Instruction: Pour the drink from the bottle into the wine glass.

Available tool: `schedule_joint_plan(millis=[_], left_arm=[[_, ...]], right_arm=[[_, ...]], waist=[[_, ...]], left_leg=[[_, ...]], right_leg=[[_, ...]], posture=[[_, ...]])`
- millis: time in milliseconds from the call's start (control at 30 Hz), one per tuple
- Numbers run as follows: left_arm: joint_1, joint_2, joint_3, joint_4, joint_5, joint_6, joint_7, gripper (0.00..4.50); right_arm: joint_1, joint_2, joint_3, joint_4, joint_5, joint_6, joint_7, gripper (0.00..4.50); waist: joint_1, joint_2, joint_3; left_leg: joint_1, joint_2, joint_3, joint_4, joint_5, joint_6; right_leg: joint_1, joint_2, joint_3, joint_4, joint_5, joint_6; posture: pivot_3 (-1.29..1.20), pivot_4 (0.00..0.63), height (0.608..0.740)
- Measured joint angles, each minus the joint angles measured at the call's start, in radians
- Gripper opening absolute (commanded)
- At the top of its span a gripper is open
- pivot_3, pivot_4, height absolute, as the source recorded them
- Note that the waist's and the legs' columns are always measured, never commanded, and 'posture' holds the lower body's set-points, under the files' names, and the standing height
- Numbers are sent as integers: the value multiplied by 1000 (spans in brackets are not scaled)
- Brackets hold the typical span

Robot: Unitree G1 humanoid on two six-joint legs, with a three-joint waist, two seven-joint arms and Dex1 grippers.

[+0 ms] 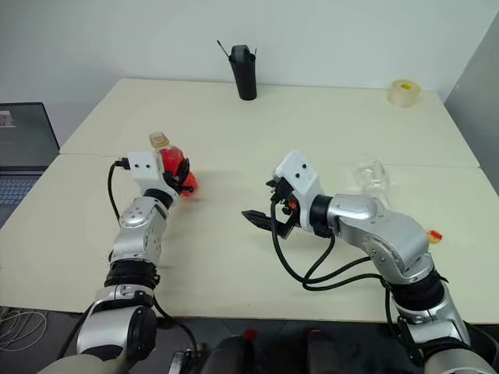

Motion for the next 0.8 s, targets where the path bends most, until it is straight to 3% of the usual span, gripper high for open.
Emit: schedule_joint_plan(millis=[167, 433, 500, 800], left_arm=[[8, -13, 14, -3, -7, -9, 22, 1296], [28, -17, 19, -11, -24, 0, 41, 3982], [34, -16, 19, -11, -25, 10, 41, 4476], [75, -16, 19, -81, -39, 58, 44, 4476]], right_arm=[[-1, 5, 0, 12, -21, -3, 19, 4500], [-1, 8, 0, 16, -36, -3, 37, 4500], [-1, 9, 0, 17, -42, -4, 40, 4500], [-1, 16, -1, 17, -60, -10, 59, 4500]], waist=[[-1, 0, 0], [-4, 0, 0], [-3, 0, 0], [-3, 0, 0]], left_leg=[[1, 0, 0, 0, 0, 0], [1, 0, 0, 0, 0, 0], [1, 0, 0, 0, 0, 0], [1, 0, 0, 0, 0, 0]], right_leg=[[0, 0, 0, 0, 0, 0], [0, 0, 1, 1, 0, 0], [0, 0, 0, 1, 0, 0], [0, 0, 1, 1, 0, 0]], posture=[[0, 150, 740], [0, 150, 740], [0, 150, 740], [0, 150, 740]])
